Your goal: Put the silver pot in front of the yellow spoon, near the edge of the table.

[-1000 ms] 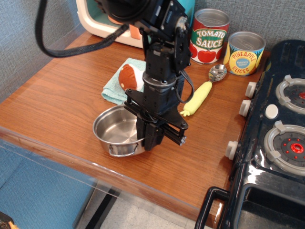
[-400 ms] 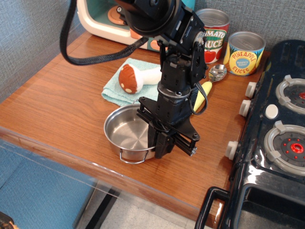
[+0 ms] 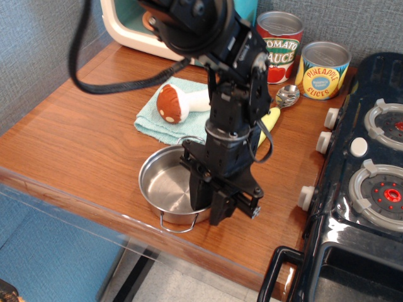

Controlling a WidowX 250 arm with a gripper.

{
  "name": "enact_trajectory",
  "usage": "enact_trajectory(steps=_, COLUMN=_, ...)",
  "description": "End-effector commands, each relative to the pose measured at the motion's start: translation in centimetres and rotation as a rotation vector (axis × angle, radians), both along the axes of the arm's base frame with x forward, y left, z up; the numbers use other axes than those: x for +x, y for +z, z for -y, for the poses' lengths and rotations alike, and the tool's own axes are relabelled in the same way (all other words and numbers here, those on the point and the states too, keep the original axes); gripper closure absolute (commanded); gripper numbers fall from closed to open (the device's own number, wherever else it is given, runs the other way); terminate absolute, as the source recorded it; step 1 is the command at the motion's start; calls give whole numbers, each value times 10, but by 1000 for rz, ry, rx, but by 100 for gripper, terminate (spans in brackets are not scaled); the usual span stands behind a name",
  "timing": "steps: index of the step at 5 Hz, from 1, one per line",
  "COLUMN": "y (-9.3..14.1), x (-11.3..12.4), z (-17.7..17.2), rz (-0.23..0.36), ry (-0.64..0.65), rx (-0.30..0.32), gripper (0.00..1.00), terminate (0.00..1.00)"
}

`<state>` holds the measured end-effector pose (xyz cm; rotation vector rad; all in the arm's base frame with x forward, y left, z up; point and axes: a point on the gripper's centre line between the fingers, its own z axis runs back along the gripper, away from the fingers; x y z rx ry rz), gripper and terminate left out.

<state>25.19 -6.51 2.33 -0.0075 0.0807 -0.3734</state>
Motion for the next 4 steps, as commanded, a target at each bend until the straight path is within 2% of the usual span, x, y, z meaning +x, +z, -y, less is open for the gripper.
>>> enact_trajectory(steps=1, y=49, x=-16, z=-14, rz=165, ry=56, rx=-46, gripper=0, terminate=0)
enact_trajectory(steps=3, y=52, x=-16, z=-20, rz=174, ry=97, rx=-25, gripper=0, terminate=0)
enact_trajectory(steps=4, y=52, x=-16, z=-20, rz=174, ry=97, rx=-25, gripper=0, terminate=100)
